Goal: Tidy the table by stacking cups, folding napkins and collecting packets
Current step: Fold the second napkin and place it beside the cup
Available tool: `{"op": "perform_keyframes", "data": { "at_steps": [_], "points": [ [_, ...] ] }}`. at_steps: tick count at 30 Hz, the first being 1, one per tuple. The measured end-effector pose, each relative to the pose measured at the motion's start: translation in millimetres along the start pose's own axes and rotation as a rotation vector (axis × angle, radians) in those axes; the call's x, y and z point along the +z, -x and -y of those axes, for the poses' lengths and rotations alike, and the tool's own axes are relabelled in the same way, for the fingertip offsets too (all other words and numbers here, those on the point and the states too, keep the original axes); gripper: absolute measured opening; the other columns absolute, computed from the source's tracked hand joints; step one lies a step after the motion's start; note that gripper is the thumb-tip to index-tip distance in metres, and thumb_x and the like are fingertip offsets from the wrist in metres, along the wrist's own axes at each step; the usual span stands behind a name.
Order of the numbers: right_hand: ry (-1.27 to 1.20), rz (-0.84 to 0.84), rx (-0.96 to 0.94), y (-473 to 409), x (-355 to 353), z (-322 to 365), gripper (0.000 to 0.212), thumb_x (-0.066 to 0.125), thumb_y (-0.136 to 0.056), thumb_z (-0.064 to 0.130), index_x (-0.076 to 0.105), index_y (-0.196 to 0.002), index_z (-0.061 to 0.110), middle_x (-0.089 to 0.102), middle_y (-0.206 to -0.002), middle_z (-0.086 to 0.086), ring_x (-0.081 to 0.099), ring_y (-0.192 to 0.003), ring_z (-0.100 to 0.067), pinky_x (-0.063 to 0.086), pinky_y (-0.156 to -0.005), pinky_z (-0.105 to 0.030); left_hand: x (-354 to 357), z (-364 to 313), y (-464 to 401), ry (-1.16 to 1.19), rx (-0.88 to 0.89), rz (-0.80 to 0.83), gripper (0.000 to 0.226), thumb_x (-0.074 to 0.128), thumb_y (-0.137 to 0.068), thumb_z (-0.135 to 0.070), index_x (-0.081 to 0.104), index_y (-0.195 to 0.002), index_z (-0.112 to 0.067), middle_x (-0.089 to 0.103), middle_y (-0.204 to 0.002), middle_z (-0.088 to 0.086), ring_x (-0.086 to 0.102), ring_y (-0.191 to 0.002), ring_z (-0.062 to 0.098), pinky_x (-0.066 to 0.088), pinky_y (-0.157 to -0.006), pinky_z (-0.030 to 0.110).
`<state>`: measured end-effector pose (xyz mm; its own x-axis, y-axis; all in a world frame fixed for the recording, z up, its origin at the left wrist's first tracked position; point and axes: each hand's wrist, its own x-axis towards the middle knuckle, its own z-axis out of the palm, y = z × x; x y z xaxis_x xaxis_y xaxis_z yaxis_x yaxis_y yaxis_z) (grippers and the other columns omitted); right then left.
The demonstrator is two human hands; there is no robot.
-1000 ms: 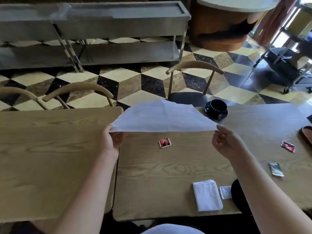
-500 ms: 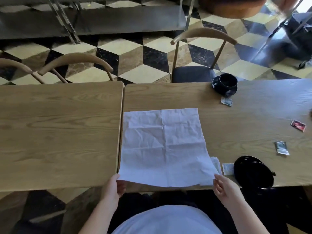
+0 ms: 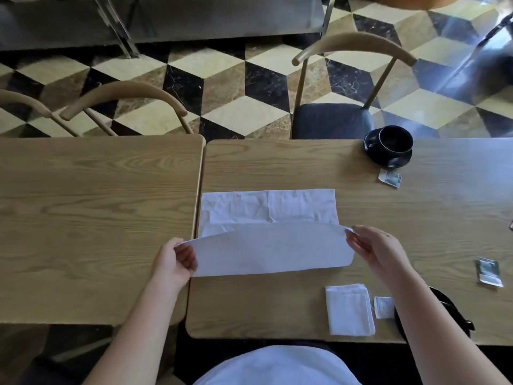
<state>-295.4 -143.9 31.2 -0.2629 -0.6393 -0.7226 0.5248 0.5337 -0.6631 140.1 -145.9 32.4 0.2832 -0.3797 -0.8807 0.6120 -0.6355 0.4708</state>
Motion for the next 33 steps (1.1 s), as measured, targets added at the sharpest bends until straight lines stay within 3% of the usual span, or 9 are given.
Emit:
{"op": "perform_keyframes", "data": {
  "at_steps": [5,10,14,18,23,27,30,33],
  "points": [
    [0.012,0.039,0.087,-45,35,27,0.015,0.058,-0.090,0.006,0.062,-0.094,-0.007,0.076,-0.097,-0.026,0.077,-0.081,-0.026,0.062,-0.069,-0.030,38,-27,-30,0.003,-0.038,-0.012,0.023,0.051,-0.086,-0.019,0.050,-0.062,-0.019,0.057,-0.042,-0.003,0.046,-0.054,0.012,0.038,-0.053,0.024],
    [0.122,-0.009,0.169,-81,59,37,0.011,0.051,-0.095,0.005,0.058,-0.100,-0.002,0.074,-0.098,-0.022,0.074,-0.082,-0.026,0.063,-0.077,-0.035,83,-51,-64,-0.008,-0.086,-0.020,0.024,0.054,-0.087,-0.020,0.054,-0.063,-0.018,0.058,-0.044,-0.006,0.052,-0.033,0.009,0.043,-0.043,0.013],
    [0.182,-0.079,0.209,-106,69,39,0.010,0.048,-0.097,0.005,0.055,-0.097,-0.002,0.071,-0.097,-0.020,0.071,-0.080,-0.026,0.063,-0.074,-0.033,106,-62,-92,-0.055,-0.112,-0.047,0.023,0.057,-0.088,-0.023,0.056,-0.066,-0.018,0.062,-0.045,-0.004,0.056,-0.033,0.010,0.045,-0.043,0.014],
    [0.208,-0.125,0.229,-121,70,36,0.009,0.048,-0.097,0.005,0.055,-0.095,-0.001,0.072,-0.098,-0.021,0.071,-0.081,-0.027,0.060,-0.083,-0.037,111,-66,-110,-0.058,-0.135,-0.091,0.019,0.058,-0.086,-0.023,0.057,-0.067,-0.018,0.065,-0.049,-0.004,0.058,-0.035,0.011,0.047,-0.044,0.015],
    [0.179,-0.137,0.218,-131,71,36,0.010,0.050,-0.093,0.004,0.058,-0.093,-0.002,0.075,-0.094,-0.020,0.075,-0.073,-0.024,0.064,-0.066,-0.031,111,-68,-122,-0.089,-0.150,-0.109,0.023,0.052,-0.088,-0.026,0.053,-0.066,-0.020,0.065,-0.048,-0.004,0.058,-0.035,0.011,0.042,-0.047,0.018],
    [0.178,-0.131,0.216,-136,76,37,0.009,0.051,-0.093,0.004,0.058,-0.092,-0.001,0.075,-0.093,-0.020,0.074,-0.072,-0.024,0.063,-0.064,-0.030,112,-68,-125,-0.074,-0.132,-0.119,0.025,0.049,-0.090,-0.024,0.052,-0.066,-0.018,0.066,-0.051,-0.002,0.059,-0.052,0.012,0.043,-0.052,0.025],
    [0.168,-0.121,0.218,-137,81,37,0.009,0.053,-0.096,0.006,0.058,-0.094,-0.001,0.073,-0.098,-0.021,0.072,-0.078,-0.025,0.064,-0.068,-0.031,115,-64,-120,-0.019,-0.099,-0.148,0.028,0.048,-0.093,-0.023,0.050,-0.067,-0.014,0.064,-0.070,0.002,0.059,-0.061,0.016,0.048,-0.056,0.029],
    [0.178,-0.118,0.211,-132,88,35,0.011,0.054,-0.097,0.010,0.058,-0.100,0.000,0.069,-0.101,-0.022,0.071,-0.080,-0.025,0.063,-0.077,-0.034,120,-55,-104,-0.062,-0.031,-0.199,0.032,0.043,-0.094,-0.036,0.048,-0.074,-0.012,0.062,-0.074,0.009,0.060,-0.063,0.026,0.050,-0.058,0.033]
  ]
}}
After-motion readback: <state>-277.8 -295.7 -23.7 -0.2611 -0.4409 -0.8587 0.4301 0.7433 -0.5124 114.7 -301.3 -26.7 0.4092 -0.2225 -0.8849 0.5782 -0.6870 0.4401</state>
